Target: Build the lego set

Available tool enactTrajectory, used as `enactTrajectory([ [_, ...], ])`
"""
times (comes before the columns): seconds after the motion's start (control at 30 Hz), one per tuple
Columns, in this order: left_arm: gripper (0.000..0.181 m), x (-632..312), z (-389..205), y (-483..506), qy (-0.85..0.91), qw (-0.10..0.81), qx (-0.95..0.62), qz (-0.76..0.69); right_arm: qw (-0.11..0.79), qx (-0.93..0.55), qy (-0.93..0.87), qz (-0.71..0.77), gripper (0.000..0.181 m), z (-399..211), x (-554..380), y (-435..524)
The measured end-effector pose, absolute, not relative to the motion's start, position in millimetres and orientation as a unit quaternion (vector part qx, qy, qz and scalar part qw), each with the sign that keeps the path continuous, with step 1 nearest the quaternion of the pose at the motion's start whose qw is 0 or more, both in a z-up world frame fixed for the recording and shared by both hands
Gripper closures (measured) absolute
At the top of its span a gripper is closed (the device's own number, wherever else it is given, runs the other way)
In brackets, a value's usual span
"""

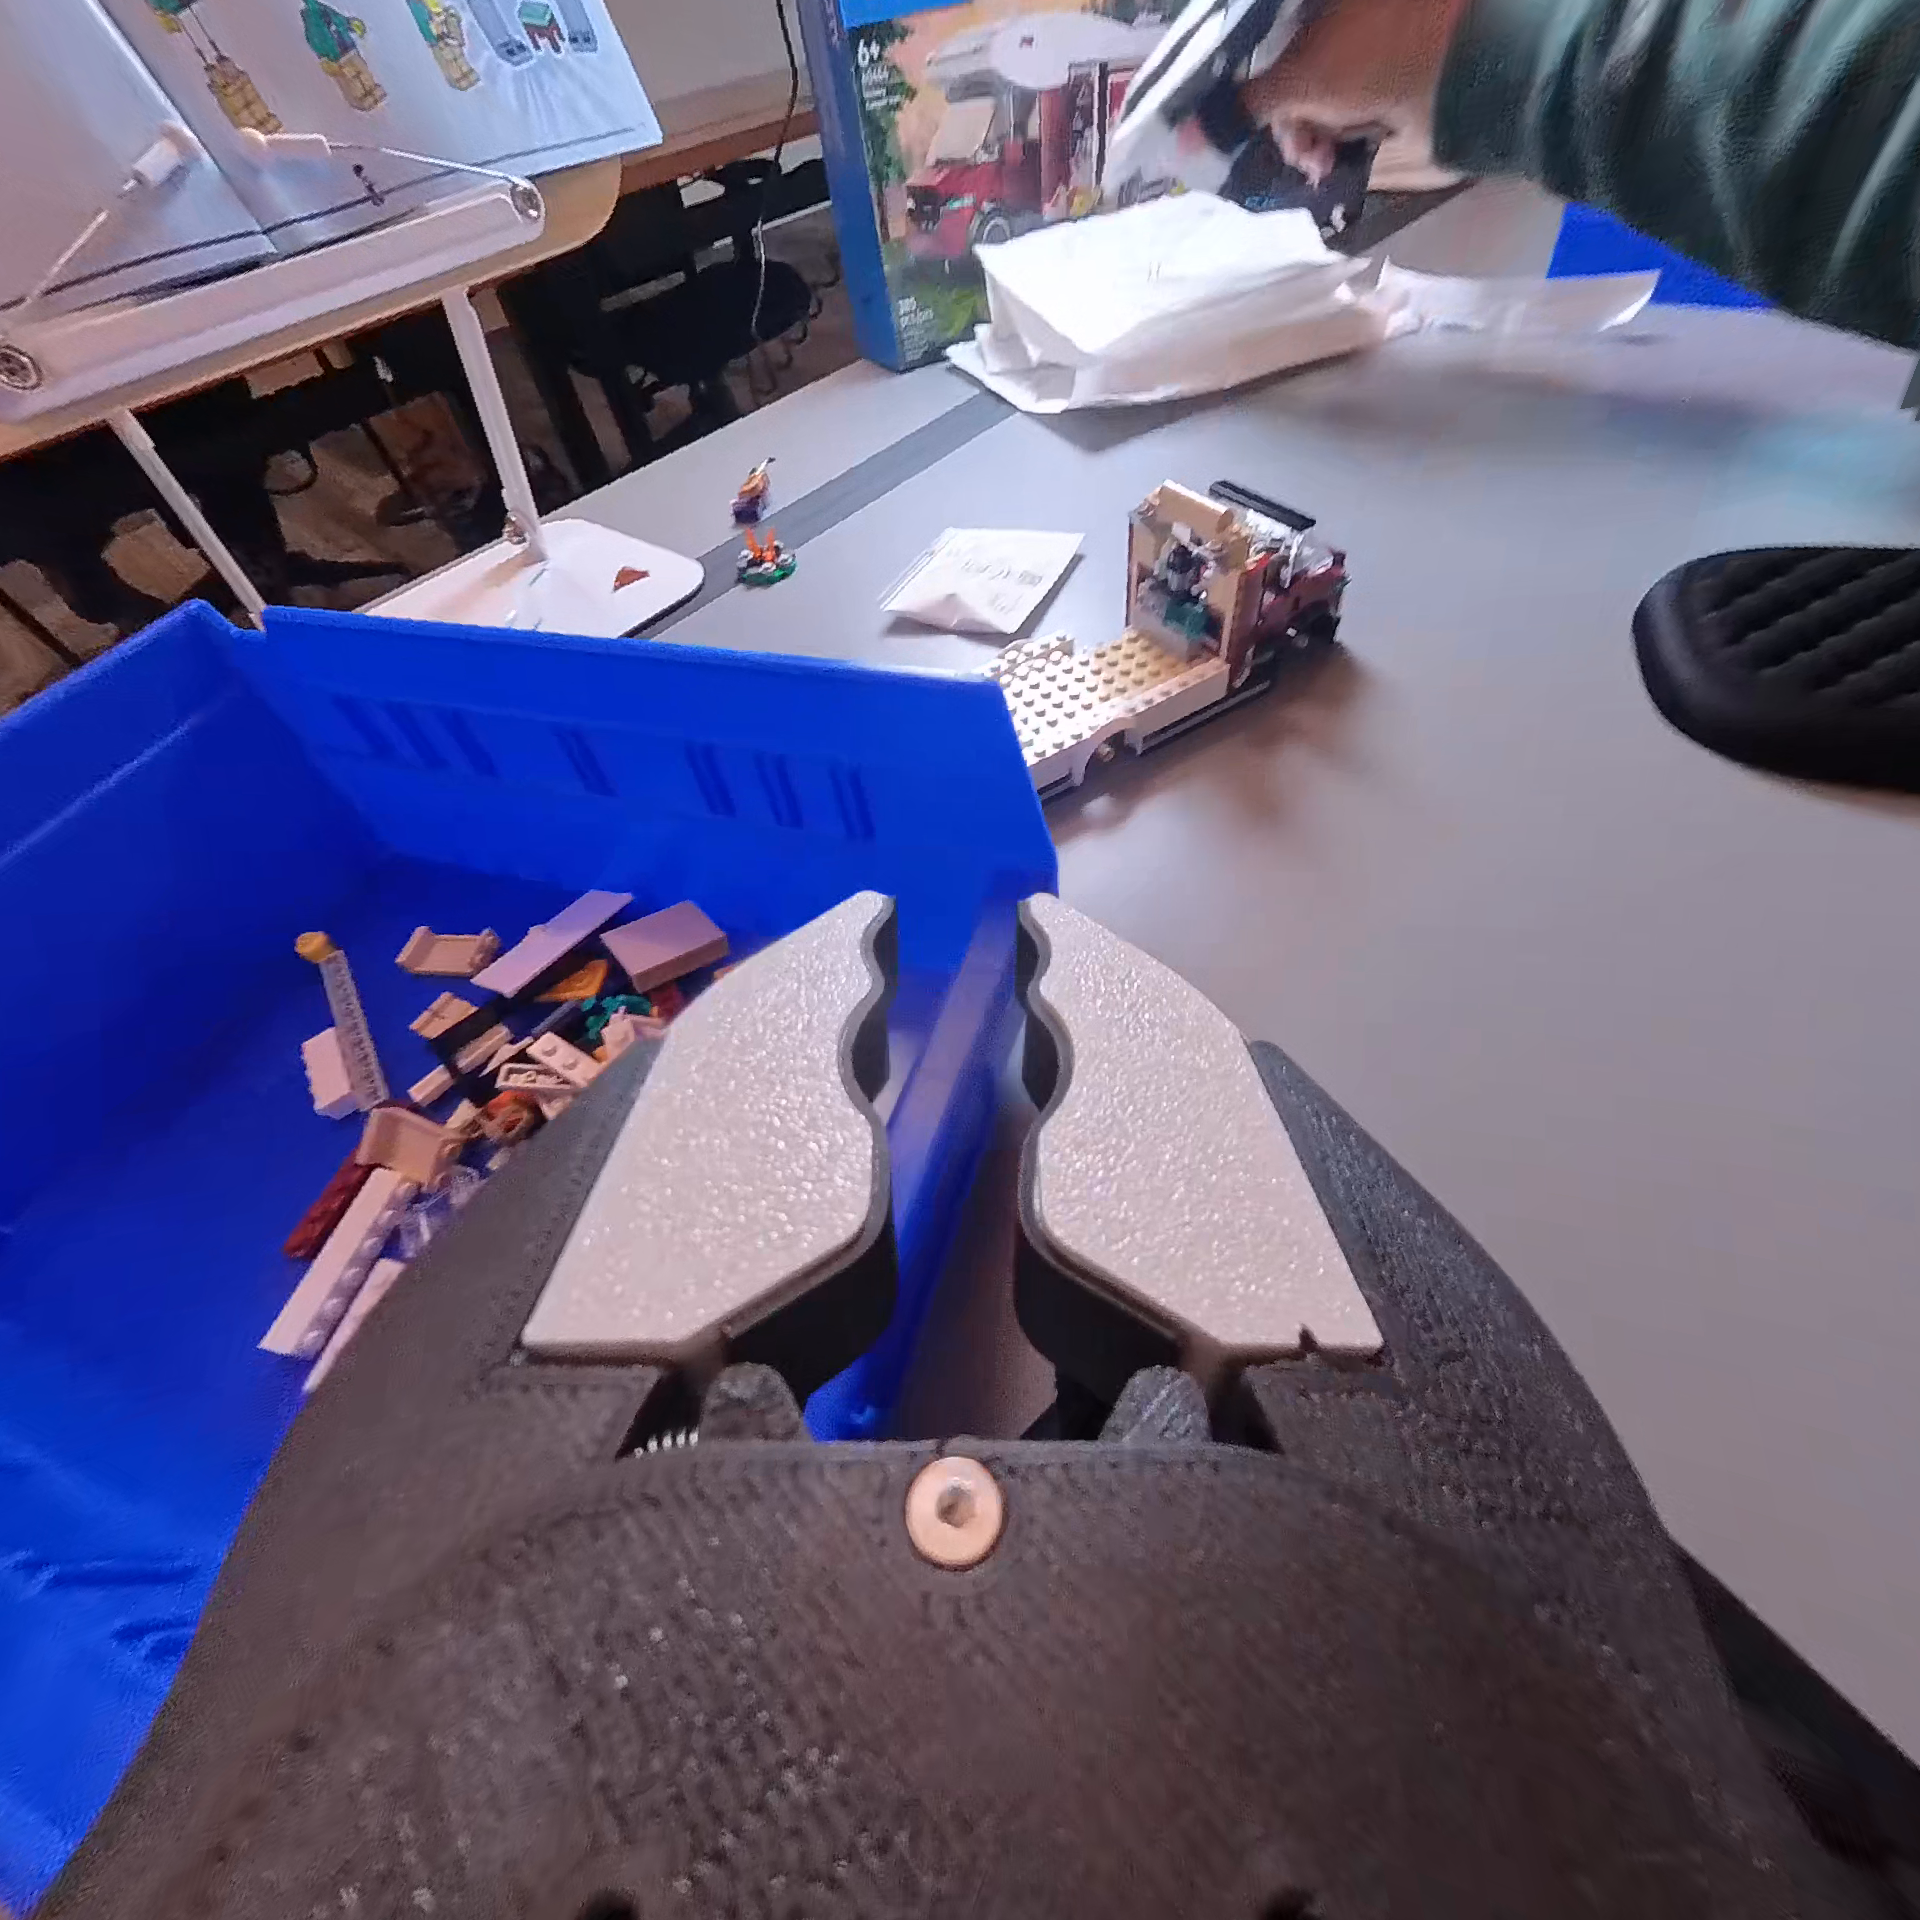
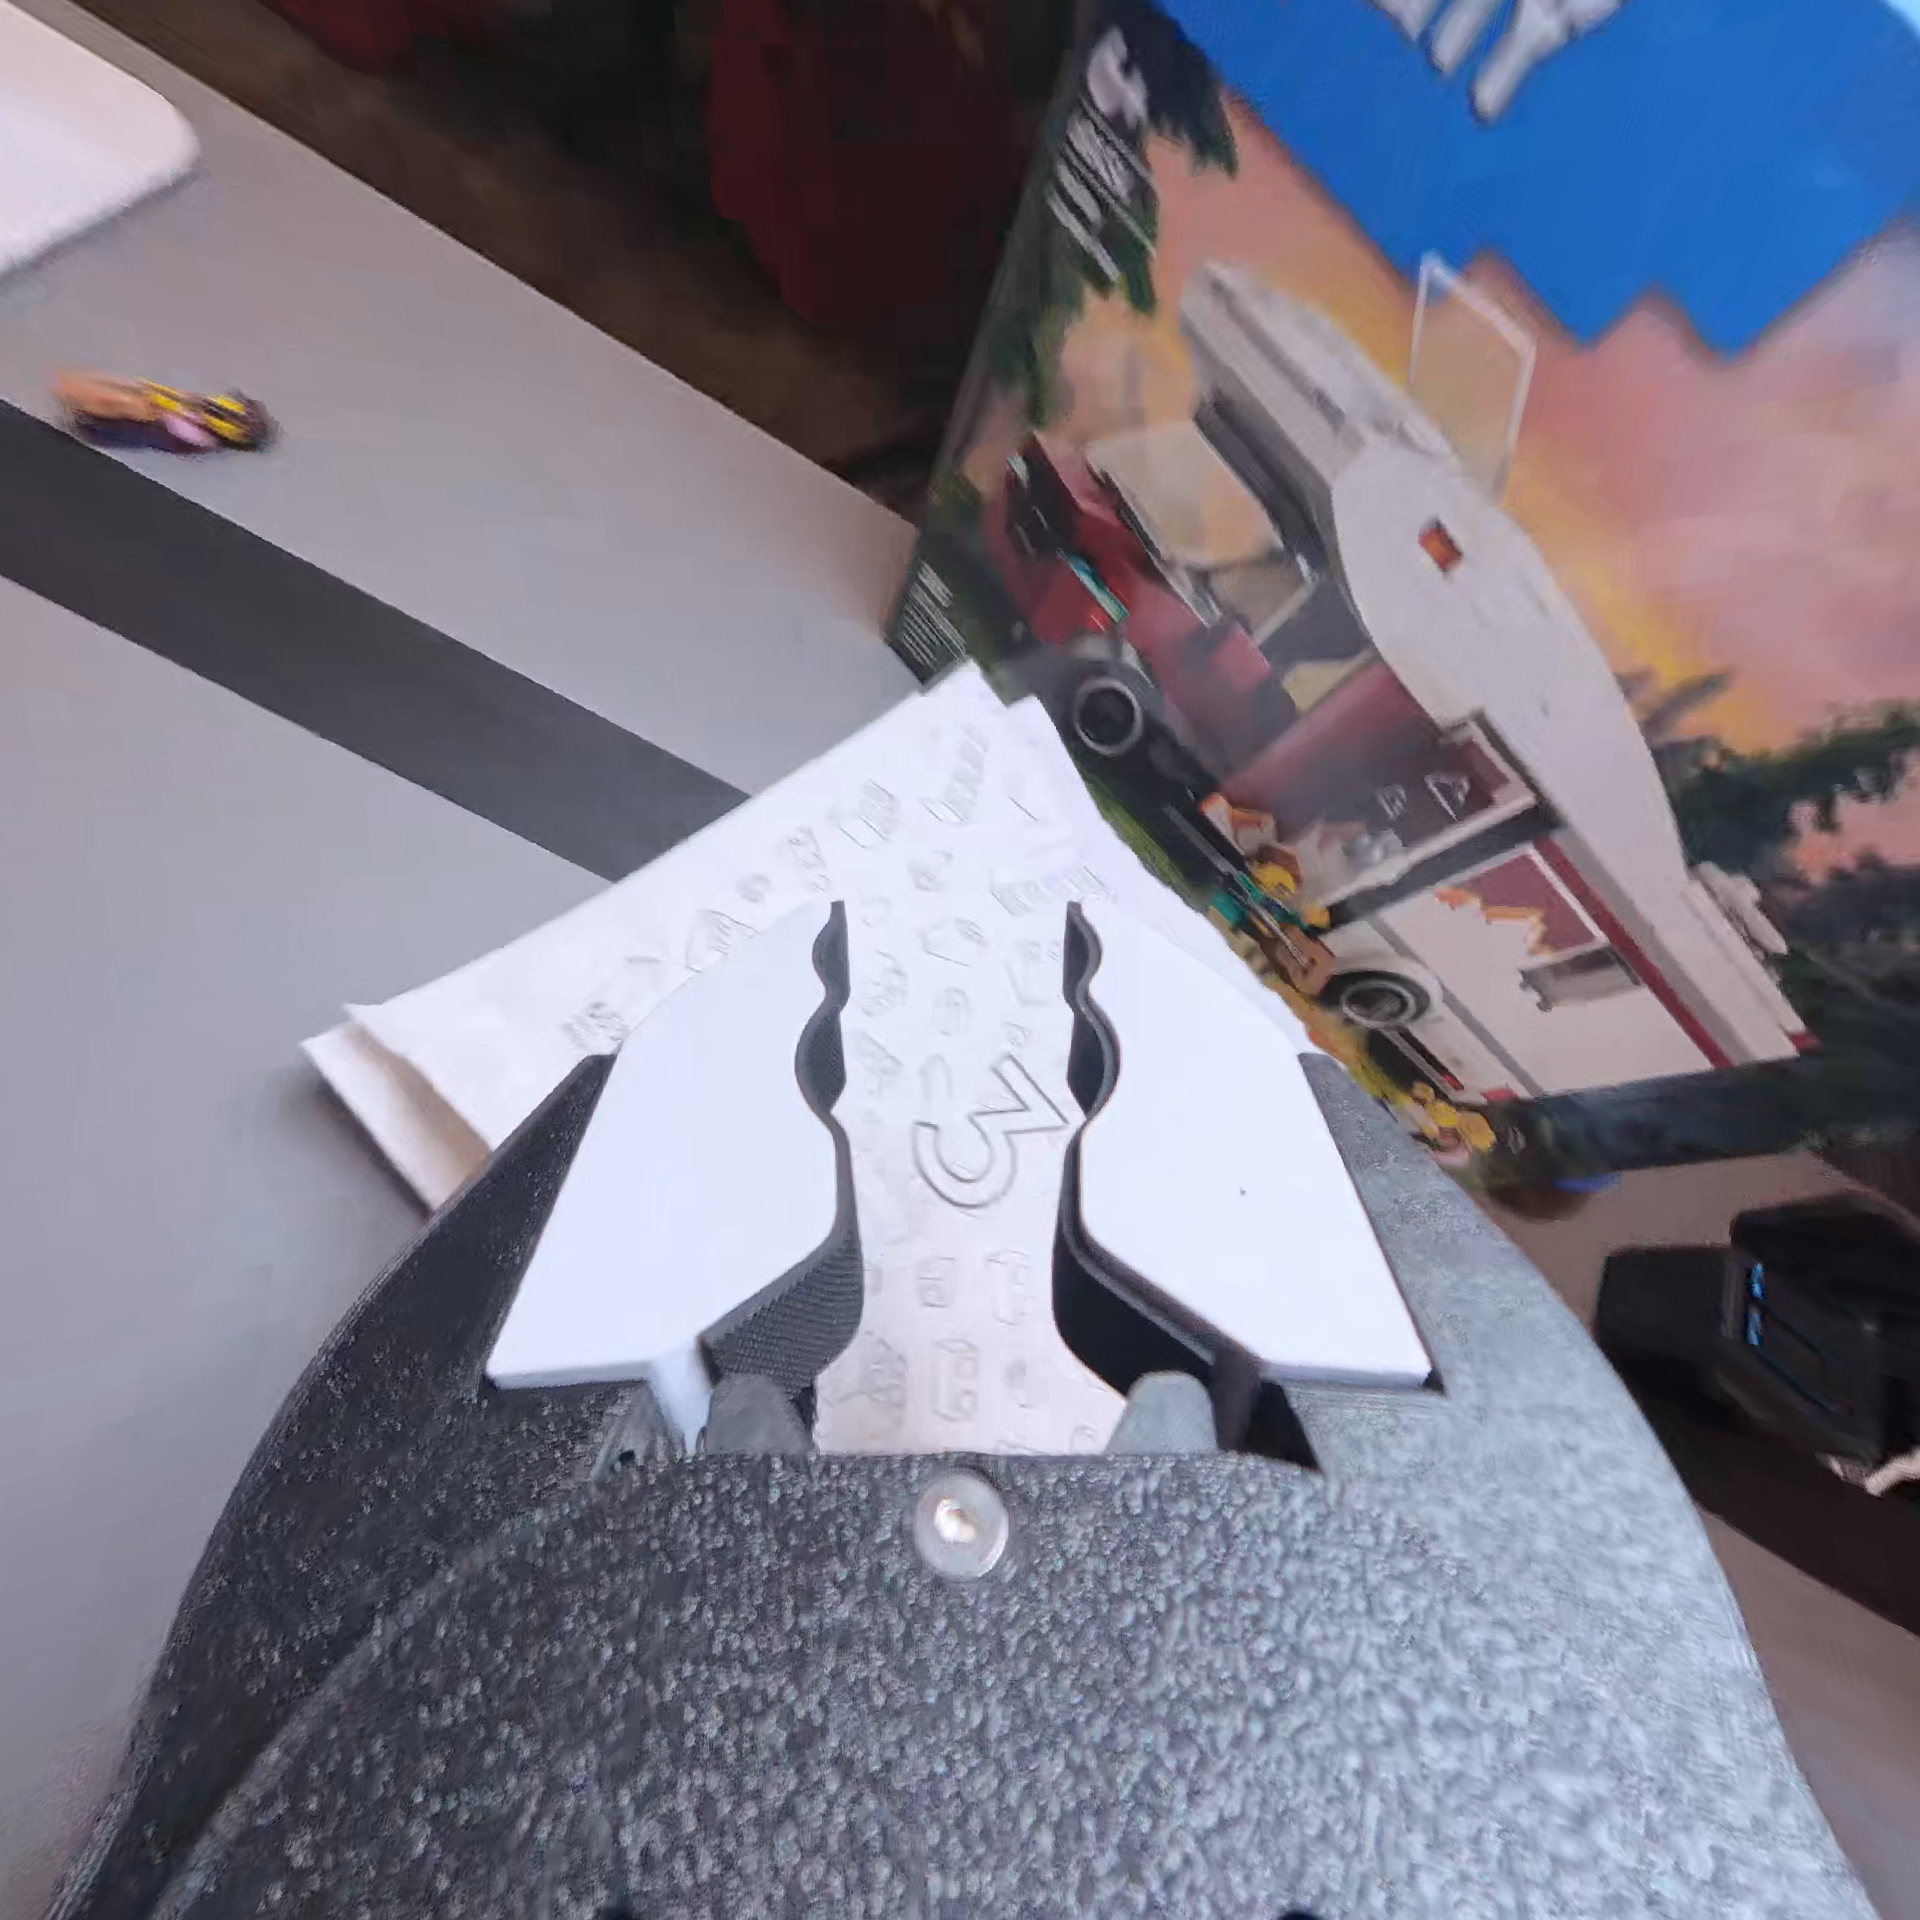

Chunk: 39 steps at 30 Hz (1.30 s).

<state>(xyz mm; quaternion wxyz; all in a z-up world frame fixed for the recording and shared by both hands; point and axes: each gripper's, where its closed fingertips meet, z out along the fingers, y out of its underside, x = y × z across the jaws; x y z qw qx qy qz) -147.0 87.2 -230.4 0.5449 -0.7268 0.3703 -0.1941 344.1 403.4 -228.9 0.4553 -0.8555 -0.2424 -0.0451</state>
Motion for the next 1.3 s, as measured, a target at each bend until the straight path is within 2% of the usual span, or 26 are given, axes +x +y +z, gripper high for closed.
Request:
enactTrajectory([
  [0.1, 0.15, -153, -243, 90, 0.395, 0.516, -0.744, -0.155, 0.499, -0.811, -0.304, 0.006, 0.139, -204, 291, 374],
  [0.23, 0.135, -161, -273, 96, 0.437, 0.45, -0.774, -0.085, 0.49, -0.777, -0.391, 0.057, 0.137, -203, 225, 328],
  [0.33, 0.14, -168, -290, 99, 0.47, 0.41, -0.781, -0.029, 0.462, -0.767, -0.435, 0.093, 0.138, -215, 185, 302],
  [0.4, 0.151, -166, -296, 94, 0.484, 0.392, -0.782, -0.036, 0.444, -0.762, -0.46, 0.104, 0.138, -226, 164, 291],
  [0.6, 0.157, -175, -296, 89, 0.502, 0.377, -0.778, 0.004, 0.388, -0.757, -0.512, 0.122, 0.138, -254, 123, 277],
  [0.97, 0.156, -223, -295, 63, 0.469, 0.373, -0.8, 0.006, 0.288, -0.782, -0.532, 0.148, 0.128, -305, 106, 298],
  [1.3, 0.155, -258, -296, 32, 0.431, 0.33, -0.84, 0.023, 0.282, -0.776, -0.539, 0.17, 0.128, -307, 90, 303],
])
